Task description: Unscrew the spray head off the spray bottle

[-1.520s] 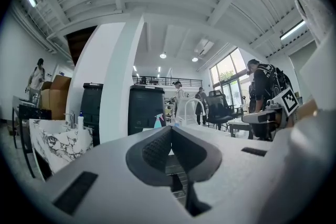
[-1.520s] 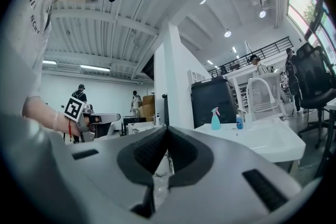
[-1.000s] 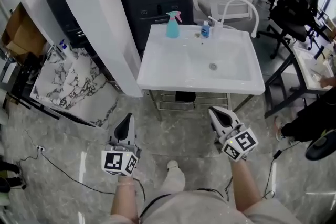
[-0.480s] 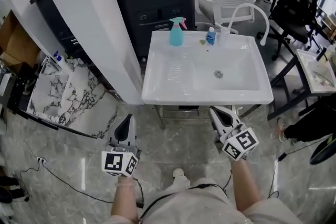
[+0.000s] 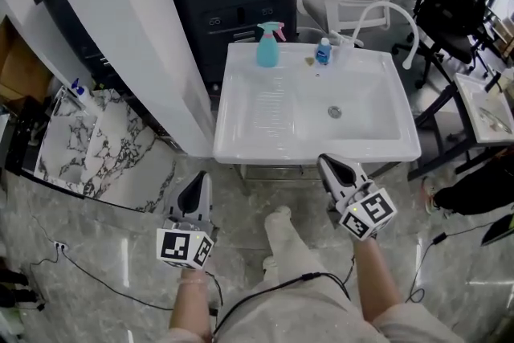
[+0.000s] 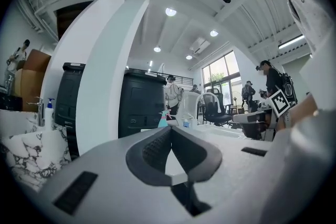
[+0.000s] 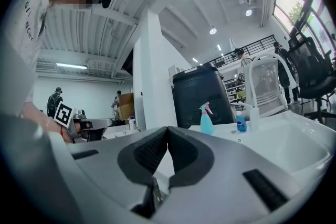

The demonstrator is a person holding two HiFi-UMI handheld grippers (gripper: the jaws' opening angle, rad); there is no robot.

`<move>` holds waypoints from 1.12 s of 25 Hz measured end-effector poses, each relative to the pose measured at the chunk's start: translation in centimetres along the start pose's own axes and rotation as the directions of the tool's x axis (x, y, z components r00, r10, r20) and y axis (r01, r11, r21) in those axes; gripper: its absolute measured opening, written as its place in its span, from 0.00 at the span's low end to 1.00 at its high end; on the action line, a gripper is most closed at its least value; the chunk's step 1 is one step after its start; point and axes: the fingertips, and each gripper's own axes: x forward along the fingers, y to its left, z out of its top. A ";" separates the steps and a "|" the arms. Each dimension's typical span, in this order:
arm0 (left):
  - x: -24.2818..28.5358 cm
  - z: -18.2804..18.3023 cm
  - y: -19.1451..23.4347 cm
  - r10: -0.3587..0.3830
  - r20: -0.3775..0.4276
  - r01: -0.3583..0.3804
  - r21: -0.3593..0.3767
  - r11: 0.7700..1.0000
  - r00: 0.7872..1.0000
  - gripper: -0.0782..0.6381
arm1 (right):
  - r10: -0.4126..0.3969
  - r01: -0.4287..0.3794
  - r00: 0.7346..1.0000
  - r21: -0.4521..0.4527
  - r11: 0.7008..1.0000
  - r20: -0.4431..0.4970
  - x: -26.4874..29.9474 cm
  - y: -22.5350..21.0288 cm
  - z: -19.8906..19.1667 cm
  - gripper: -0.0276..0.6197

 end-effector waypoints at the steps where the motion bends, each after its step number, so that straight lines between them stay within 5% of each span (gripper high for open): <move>1: 0.6 0.0 0.2 0.000 0.001 0.000 0.001 1.000 1.000 0.12 | 0.002 -0.002 1.000 -0.001 1.000 0.001 0.5 -0.4 0.1 0.05; 28: 22.5 0.7 7.0 -0.060 -0.029 0.061 0.017 0.998 0.998 0.12 | -0.008 0.010 0.999 0.033 0.999 -0.046 16.3 -15.1 0.5 0.05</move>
